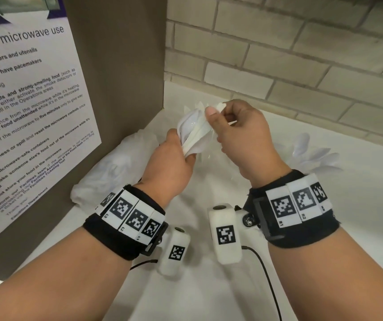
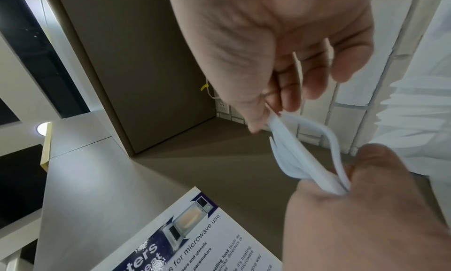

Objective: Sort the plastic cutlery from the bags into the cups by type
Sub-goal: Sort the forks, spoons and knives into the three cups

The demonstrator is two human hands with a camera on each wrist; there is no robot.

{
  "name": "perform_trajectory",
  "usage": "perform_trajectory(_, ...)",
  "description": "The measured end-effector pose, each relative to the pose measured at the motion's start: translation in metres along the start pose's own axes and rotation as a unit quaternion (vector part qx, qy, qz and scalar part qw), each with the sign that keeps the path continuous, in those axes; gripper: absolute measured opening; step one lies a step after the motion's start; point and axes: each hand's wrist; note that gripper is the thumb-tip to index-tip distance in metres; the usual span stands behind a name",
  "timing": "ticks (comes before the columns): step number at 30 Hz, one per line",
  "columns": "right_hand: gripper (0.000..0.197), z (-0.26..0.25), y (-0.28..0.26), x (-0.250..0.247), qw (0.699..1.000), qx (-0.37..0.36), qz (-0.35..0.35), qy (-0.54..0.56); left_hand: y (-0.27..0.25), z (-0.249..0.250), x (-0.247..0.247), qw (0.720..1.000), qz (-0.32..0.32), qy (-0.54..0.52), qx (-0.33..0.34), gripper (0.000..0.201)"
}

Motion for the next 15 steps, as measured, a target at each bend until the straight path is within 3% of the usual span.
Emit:
perform_trajectory(3, 0.020, 0.002, -0.004, 0.001, 0.999, 0.005, -0.043, -0.008, 0.000, 0.002, 0.001, 1.000, -0.008, -0.017, 0.004, 0.040)
perform_trajectory(5, 0.020, 0.003, -0.003, -0.002, 0.999, 0.011, -0.033, 0.014, -0.001, 0.002, 0.003, 1.000, -0.013, -0.024, 0.003, 0.041)
perform_trajectory(11, 0.010, -0.004, 0.012, -0.025, 0.996, 0.017, 0.047, 0.070, 0.002, -0.013, 0.008, 0.997, -0.045, -0.063, -0.009, 0.032)
perform_trajectory(15, 0.009, -0.013, 0.033, -0.050, 0.980, -0.018, 0.145, 0.136, 0.003, -0.018, 0.009, 0.994, -0.063, -0.088, -0.010, 0.017)
Point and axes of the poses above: each hand's wrist, its own y-axis towards the middle knuckle, its own x-axis out of the palm, z = x × y, and after that the axes turned 8 degrees about -x, right-handed
